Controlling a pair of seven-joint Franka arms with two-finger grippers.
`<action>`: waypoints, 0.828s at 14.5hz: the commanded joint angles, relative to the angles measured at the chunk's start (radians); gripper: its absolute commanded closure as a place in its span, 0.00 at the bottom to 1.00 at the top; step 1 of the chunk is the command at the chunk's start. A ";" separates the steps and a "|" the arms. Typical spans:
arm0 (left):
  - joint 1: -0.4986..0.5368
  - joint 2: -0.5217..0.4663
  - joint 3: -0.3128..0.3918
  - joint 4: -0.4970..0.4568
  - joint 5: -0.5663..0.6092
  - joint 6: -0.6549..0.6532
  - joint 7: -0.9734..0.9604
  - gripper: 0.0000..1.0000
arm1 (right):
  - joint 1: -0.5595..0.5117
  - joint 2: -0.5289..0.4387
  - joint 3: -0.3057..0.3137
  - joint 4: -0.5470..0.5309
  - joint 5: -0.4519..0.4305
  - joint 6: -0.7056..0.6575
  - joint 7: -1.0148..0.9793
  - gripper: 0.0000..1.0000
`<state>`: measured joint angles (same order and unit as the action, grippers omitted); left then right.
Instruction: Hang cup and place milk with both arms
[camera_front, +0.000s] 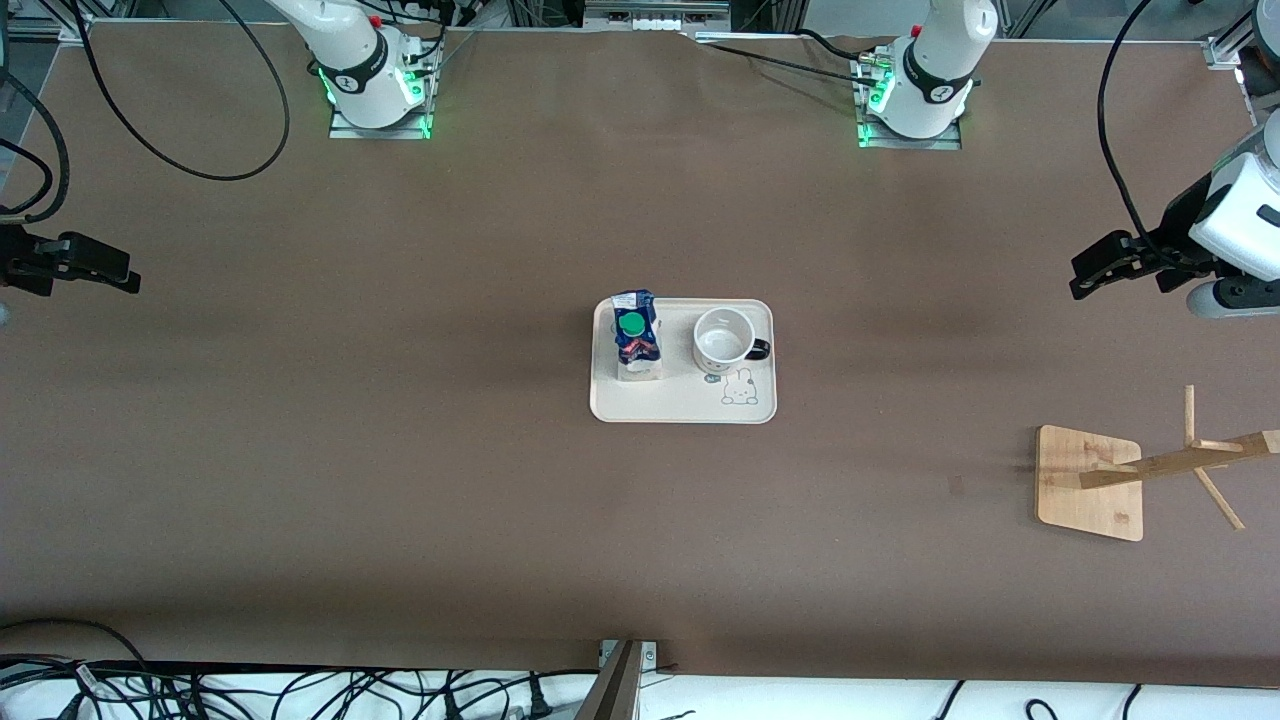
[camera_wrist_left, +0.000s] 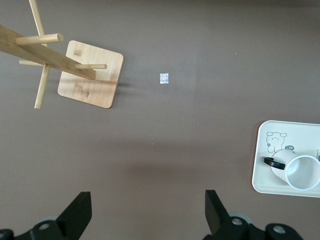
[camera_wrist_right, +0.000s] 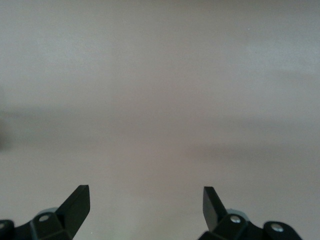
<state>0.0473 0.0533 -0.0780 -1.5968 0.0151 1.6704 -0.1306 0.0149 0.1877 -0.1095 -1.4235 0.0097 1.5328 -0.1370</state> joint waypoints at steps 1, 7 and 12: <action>-0.004 0.013 -0.002 0.034 -0.006 -0.023 0.006 0.00 | 0.023 0.029 0.004 0.020 0.006 -0.014 -0.010 0.00; -0.006 0.008 -0.023 0.035 -0.001 -0.023 0.008 0.00 | 0.030 0.036 0.002 0.008 0.010 -0.054 -0.015 0.00; -0.009 0.010 -0.026 0.037 0.005 -0.020 0.008 0.00 | 0.086 0.079 0.011 0.009 0.036 -0.030 -0.006 0.00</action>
<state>0.0424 0.0533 -0.1036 -1.5892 0.0151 1.6703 -0.1306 0.0798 0.2423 -0.1014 -1.4256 0.0172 1.4990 -0.1376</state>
